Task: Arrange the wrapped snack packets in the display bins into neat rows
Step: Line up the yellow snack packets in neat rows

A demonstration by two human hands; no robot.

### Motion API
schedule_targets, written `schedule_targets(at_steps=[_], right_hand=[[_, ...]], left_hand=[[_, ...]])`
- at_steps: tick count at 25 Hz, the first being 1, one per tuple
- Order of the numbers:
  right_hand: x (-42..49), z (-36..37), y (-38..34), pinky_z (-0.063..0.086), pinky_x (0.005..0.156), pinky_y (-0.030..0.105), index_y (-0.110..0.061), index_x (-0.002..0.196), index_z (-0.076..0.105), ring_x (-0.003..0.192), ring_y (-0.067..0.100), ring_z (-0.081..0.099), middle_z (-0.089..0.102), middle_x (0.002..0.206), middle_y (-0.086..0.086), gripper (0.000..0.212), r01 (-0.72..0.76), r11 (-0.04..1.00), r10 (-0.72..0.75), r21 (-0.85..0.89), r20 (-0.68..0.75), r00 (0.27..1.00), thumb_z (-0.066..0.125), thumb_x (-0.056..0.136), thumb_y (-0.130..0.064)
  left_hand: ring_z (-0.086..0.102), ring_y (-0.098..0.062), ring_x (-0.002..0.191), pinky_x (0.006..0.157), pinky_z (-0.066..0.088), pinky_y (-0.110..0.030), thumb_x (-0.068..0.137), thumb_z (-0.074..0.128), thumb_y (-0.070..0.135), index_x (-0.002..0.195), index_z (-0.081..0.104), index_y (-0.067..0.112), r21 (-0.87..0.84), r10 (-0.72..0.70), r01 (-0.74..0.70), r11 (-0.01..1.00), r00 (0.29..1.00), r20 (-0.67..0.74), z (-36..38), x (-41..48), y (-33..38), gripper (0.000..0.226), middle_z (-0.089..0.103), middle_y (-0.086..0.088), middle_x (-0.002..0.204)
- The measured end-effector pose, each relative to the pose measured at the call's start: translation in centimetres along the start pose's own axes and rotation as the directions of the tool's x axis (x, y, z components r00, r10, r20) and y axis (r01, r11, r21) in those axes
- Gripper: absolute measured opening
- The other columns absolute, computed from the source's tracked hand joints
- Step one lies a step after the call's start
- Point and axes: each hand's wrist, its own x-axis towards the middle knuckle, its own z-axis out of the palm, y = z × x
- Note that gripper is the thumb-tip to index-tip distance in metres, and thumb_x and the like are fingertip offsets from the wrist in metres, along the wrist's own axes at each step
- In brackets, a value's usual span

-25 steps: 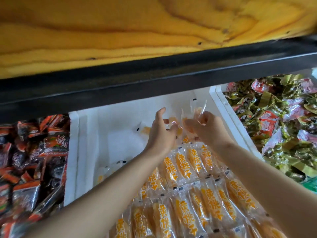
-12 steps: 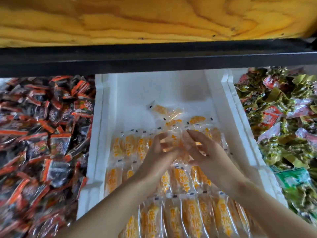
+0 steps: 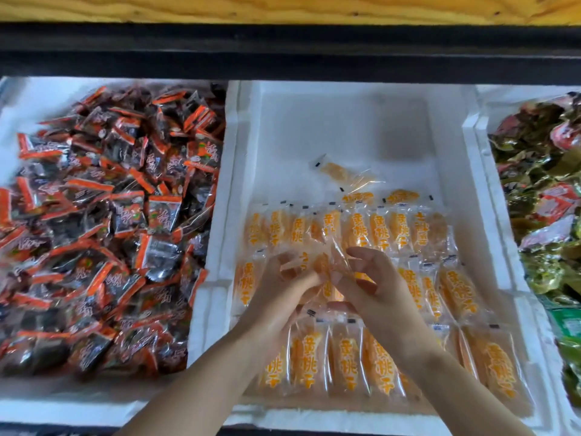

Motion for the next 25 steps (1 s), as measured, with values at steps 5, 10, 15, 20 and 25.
schedule_targets(at_steps=[5,10,15,20,25], right_hand=[[-1.0,1.2,0.0,0.059,0.063,0.029,-0.011,0.114,0.051,0.085,0.013,0.069,0.063,0.097,-0.002,0.029,-0.020,1.000,0.020,-0.002,0.070,0.997,0.060,0.088,-0.005],[-1.7,0.4,-0.4,0.057,0.079,0.035,-0.017,0.117,0.054,0.089,0.017,0.070,0.070,0.100,0.007,0.025,-0.202,0.971,0.188,0.130,0.118,0.975,0.055,0.093,-0.018],[-2.3,-0.5,-0.1,0.056,0.079,0.031,-0.014,0.110,0.063,0.088,0.021,0.070,0.071,0.100,0.009,0.032,-0.271,0.943,0.221,0.195,0.246,0.944,0.054,0.084,-0.030],[-2.8,-0.2,1.0,0.049,0.066,0.015,-0.025,0.105,0.060,0.076,0.002,0.066,0.069,0.090,-0.008,0.015,0.099,0.961,-0.119,-0.259,-0.064,0.991,0.056,0.090,-0.026],[-4.4,1.0,1.4,0.042,0.087,0.010,-0.039,0.102,0.059,0.112,-0.006,0.050,0.046,0.124,-0.018,0.012,0.289,0.860,-0.264,-0.420,0.119,0.957,0.057,0.090,-0.039]], left_hand=[[0.056,-0.005,0.089,0.081,0.048,-0.028,0.086,0.067,0.010,0.136,0.038,0.019,-0.009,0.024,-0.024,1.000,1.000,0.000,-1.5,-0.7,-1.4,0.058,0.056,0.002,0.114],[0.056,-0.012,0.115,0.099,0.045,-0.039,0.082,0.073,0.015,0.133,0.043,0.030,0.037,0.044,-0.043,0.998,0.999,-0.012,-3.0,-1.3,-2.5,0.061,0.056,0.008,0.127],[0.059,-0.006,0.110,0.091,0.044,-0.030,0.080,0.074,0.018,0.119,0.052,0.039,0.074,0.118,-0.115,0.991,0.992,-0.042,-3.1,-1.8,-2.7,0.049,0.063,0.015,0.116],[0.058,0.002,0.103,0.084,0.041,-0.022,0.073,0.077,0.033,0.113,0.049,0.042,0.075,0.179,-0.173,0.982,0.980,-0.090,-2.2,-2.2,-2.8,0.050,0.061,0.017,0.113],[0.067,-0.015,0.103,0.089,0.054,-0.040,0.055,0.078,0.044,0.119,0.053,0.032,-0.039,0.159,-0.163,0.986,0.984,-0.081,-1.8,-2.1,-2.5,0.070,0.066,0.003,0.118]])
